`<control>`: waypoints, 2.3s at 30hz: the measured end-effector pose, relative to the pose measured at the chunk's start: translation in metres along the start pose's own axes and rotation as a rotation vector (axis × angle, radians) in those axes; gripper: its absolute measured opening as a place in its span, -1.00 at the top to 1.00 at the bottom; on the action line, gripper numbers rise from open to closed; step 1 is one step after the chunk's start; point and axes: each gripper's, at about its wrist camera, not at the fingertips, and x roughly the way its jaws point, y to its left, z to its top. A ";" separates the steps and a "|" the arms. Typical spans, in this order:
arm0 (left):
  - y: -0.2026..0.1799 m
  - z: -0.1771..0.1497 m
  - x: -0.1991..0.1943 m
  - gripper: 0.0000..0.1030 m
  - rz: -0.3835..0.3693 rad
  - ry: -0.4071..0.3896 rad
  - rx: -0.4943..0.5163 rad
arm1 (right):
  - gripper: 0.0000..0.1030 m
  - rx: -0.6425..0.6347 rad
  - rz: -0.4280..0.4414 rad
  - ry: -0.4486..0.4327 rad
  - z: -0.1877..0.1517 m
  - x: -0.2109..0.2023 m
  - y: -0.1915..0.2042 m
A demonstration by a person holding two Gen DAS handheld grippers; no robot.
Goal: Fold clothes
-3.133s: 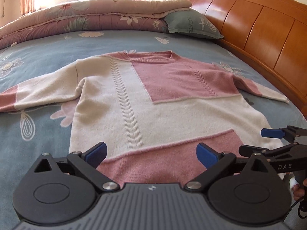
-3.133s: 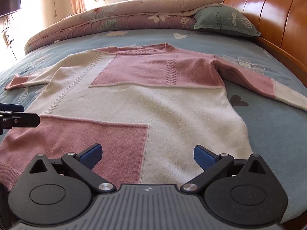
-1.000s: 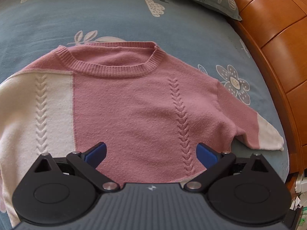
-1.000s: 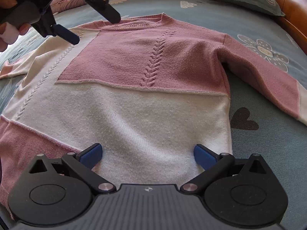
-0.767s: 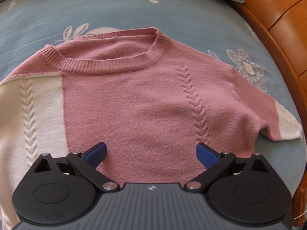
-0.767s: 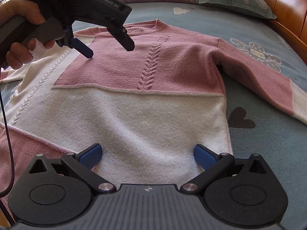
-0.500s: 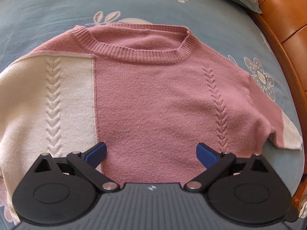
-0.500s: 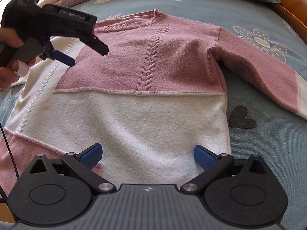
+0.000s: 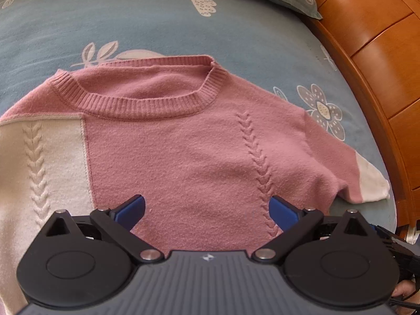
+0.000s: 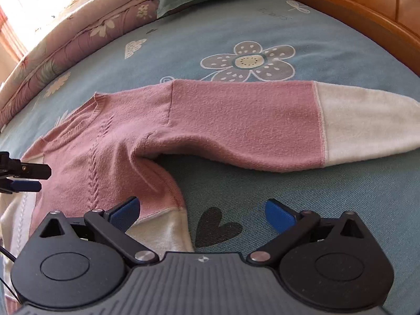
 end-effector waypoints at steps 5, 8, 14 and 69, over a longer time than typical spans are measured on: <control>-0.015 0.013 0.006 -0.93 -0.027 -0.033 0.007 | -1.00 0.093 0.158 0.000 0.009 0.007 0.008; -0.018 0.019 0.009 -0.93 -0.046 -0.048 -0.032 | -1.00 0.081 0.276 0.025 0.018 0.014 0.021; -0.014 0.027 0.010 -0.93 -0.030 -0.092 -0.084 | -1.00 0.065 0.352 0.048 0.038 0.044 0.022; -0.027 0.008 0.053 -0.98 0.174 0.031 0.065 | -1.00 0.352 0.129 -0.176 0.033 0.000 -0.125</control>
